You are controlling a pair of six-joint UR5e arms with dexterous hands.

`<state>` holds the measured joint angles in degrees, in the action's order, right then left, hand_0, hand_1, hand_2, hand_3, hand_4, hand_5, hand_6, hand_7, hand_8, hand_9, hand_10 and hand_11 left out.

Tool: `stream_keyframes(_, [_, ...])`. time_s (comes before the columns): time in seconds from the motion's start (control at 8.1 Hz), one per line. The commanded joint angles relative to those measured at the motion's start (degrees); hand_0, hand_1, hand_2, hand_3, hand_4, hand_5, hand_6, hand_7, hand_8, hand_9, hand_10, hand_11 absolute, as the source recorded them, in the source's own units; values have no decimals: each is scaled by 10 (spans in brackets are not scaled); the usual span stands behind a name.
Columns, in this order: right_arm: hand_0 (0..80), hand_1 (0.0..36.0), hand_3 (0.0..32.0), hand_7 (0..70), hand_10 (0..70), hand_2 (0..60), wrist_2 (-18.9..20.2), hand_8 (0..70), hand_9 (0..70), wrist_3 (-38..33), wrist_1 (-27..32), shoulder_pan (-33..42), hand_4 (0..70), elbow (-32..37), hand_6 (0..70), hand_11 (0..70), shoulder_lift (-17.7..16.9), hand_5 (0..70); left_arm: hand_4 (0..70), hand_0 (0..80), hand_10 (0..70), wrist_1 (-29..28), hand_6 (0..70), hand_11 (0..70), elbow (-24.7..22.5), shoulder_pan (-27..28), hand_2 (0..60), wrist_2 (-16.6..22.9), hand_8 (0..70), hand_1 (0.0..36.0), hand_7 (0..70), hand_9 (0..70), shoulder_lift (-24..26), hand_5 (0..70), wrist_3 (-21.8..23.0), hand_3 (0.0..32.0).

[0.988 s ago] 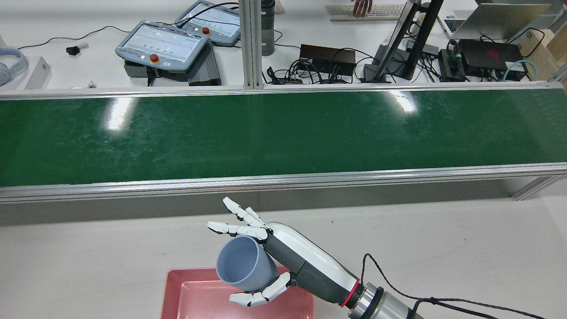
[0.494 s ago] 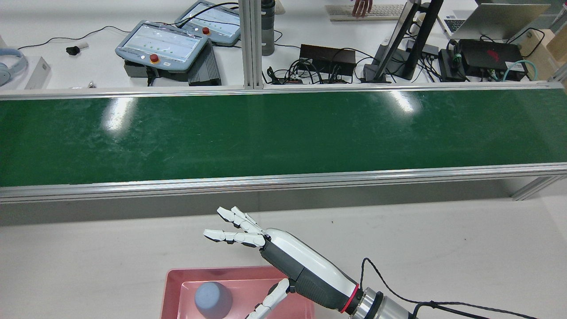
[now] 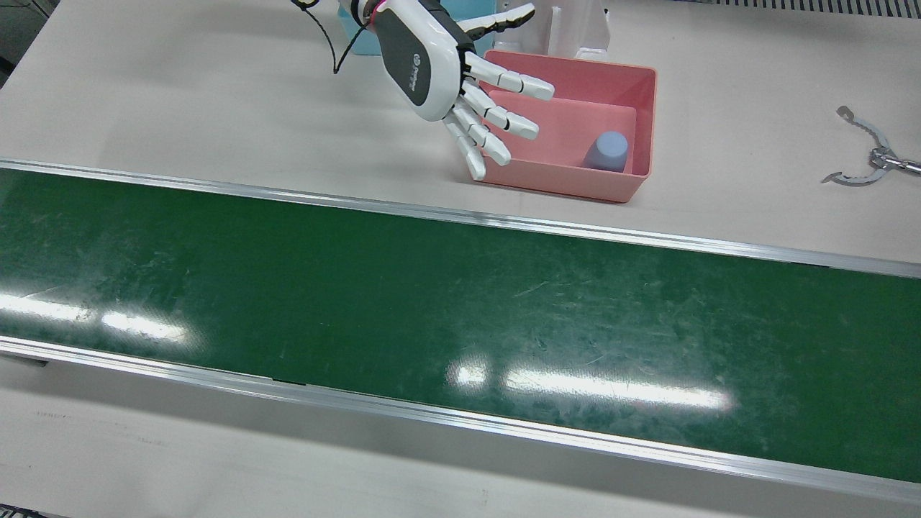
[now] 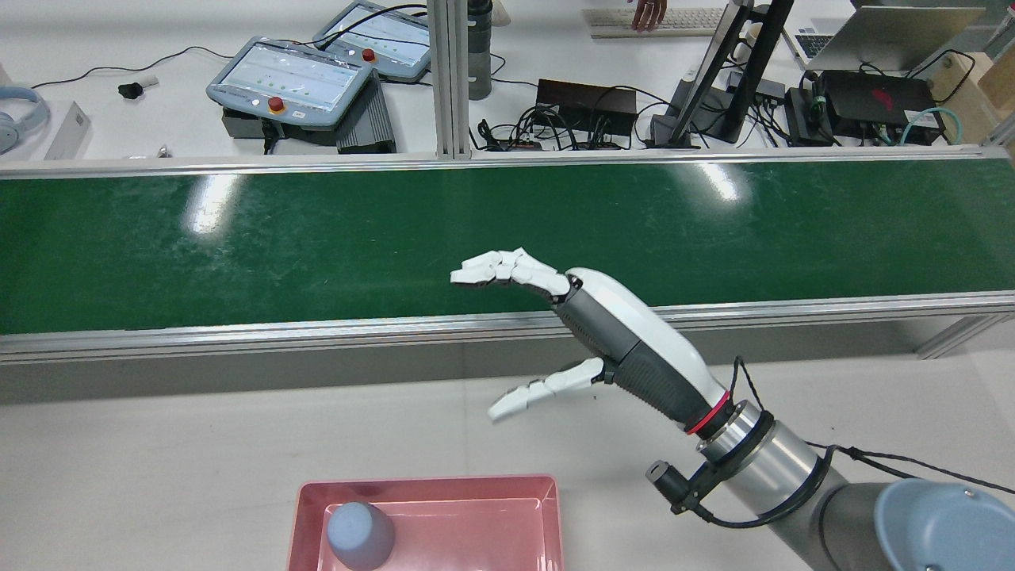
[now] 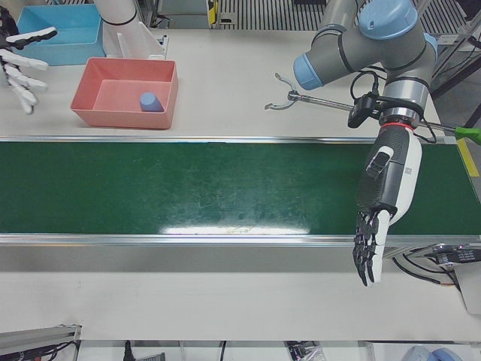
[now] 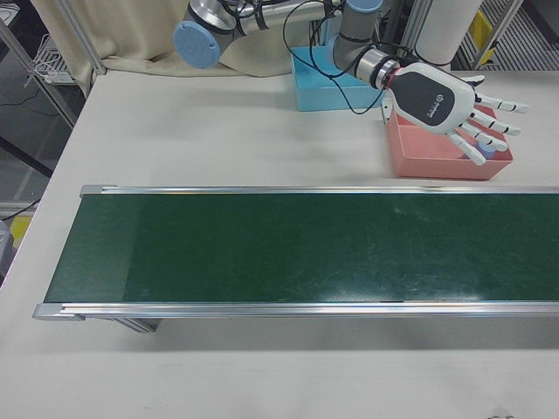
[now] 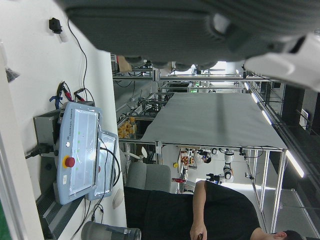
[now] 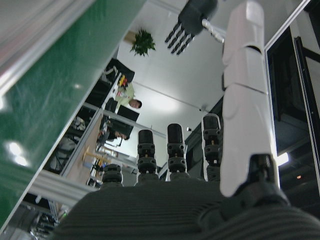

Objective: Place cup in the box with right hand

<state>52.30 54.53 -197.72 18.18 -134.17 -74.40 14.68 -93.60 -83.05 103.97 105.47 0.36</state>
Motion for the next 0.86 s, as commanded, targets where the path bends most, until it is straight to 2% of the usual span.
stream_keyframes(0.0, [642, 360, 0, 334, 59, 296, -10, 128, 231, -93, -2, 205, 0, 56, 107, 123, -41, 119, 0, 0, 0, 0, 0, 0, 0, 0, 0, 0, 0, 0, 0, 0, 0, 0, 1, 0])
stream_keyframes(0.12, [648, 360, 0, 280, 50, 298, -4, 110, 199, -194, 0, 259, 0, 153, 95, 109, -54, 117, 0, 0, 0, 0, 0, 0, 0, 0, 0, 0, 0, 0, 0, 0, 0, 0, 0, 0])
stream_keyframes(0.25, [642, 360, 0, 261, 51, 265, 5, 116, 203, -326, 7, 293, 0, 280, 92, 109, -58, 115, 0, 0, 0, 0, 0, 0, 0, 0, 0, 0, 0, 0, 0, 0, 0, 0, 1, 0])
stream_keyframes(0.37, [633, 355, 0, 96, 18, 205, 37, 54, 95, -333, 14, 327, 0, 311, 55, 61, -62, 105, 0, 0, 0, 0, 0, 0, 0, 0, 0, 0, 0, 0, 0, 0, 0, 0, 1, 0])
stream_keyframes(0.49, [631, 347, 0, 0, 0, 152, 41, 4, 18, -332, 42, 341, 0, 323, 22, 14, -76, 98, 0, 0, 0, 0, 0, 0, 0, 0, 0, 0, 0, 0, 0, 0, -1, 0, 0, 0])
stream_keyframes(0.62, [623, 337, 0, 0, 0, 127, 42, 0, 0, -332, 57, 359, 0, 325, 0, 0, -87, 91, 0, 0, 0, 0, 0, 0, 0, 0, 0, 0, 0, 0, 0, 0, 0, 0, 0, 0])
stream_keyframes(0.74, [574, 268, 0, 0, 0, 5, 42, 0, 0, -332, 68, 367, 0, 325, 0, 0, -101, 71, 0, 0, 0, 0, 0, 0, 0, 0, 0, 1, 0, 0, 0, 0, -1, 0, 0, 0])
